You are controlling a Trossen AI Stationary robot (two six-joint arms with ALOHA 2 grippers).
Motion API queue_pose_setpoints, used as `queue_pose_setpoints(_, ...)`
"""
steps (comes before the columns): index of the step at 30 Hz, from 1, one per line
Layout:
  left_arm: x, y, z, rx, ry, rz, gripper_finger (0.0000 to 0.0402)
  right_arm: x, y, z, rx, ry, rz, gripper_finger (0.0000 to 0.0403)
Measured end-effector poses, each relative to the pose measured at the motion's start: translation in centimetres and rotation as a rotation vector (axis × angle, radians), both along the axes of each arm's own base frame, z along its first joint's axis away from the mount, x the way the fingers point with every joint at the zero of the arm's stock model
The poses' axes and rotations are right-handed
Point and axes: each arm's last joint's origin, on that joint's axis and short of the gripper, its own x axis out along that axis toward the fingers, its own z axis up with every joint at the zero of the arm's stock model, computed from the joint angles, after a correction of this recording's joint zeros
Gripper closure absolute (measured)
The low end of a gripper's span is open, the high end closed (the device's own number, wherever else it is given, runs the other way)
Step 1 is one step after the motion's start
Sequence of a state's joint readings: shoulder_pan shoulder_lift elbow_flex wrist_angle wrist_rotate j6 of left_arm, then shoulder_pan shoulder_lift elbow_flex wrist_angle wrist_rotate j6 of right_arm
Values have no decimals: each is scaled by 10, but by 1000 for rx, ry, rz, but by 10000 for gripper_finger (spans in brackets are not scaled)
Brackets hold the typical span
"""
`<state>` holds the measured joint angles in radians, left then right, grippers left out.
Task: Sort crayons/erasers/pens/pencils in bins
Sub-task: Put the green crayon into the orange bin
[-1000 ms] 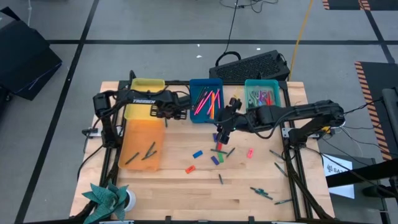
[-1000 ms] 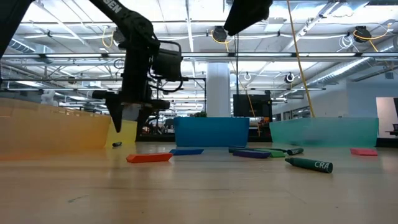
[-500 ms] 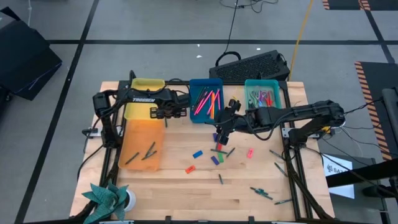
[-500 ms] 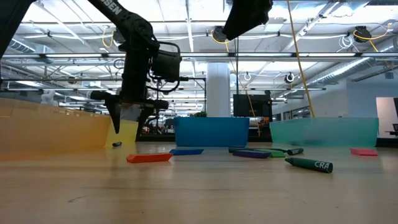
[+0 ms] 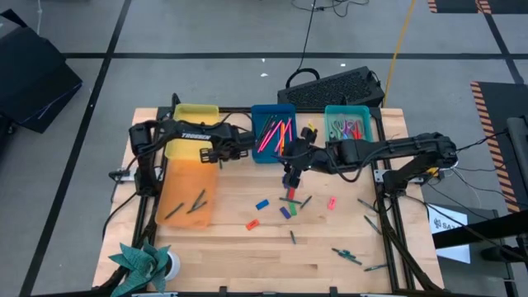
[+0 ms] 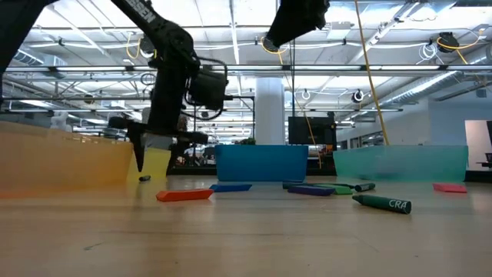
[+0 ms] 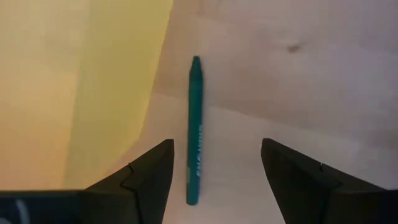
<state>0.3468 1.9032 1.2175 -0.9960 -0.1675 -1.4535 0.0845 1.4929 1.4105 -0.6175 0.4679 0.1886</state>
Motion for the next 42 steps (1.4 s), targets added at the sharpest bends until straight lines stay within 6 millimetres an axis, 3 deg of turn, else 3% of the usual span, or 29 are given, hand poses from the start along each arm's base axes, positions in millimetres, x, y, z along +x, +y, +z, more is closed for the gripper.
queue_pose_setpoints(4,4,1,-13,-55,12,7,156,0,3,0,4,-2,7,211)
queue_pose_setpoints(11,6,0,-16,-45,0,34,160,1,3,1,8,-22,3,211)
queue_pose_setpoints(18,11,4,-17,-87,-66,-84,227,1,3,1,8,-16,4,211)
queue_pose_setpoints(27,9,3,10,-30,-148,-107,264,0,4,1,-10,-1,22,211)
queue_pose_setpoints(42,2,21,13,-26,-209,186,256,1,2,1,0,-14,10,211)
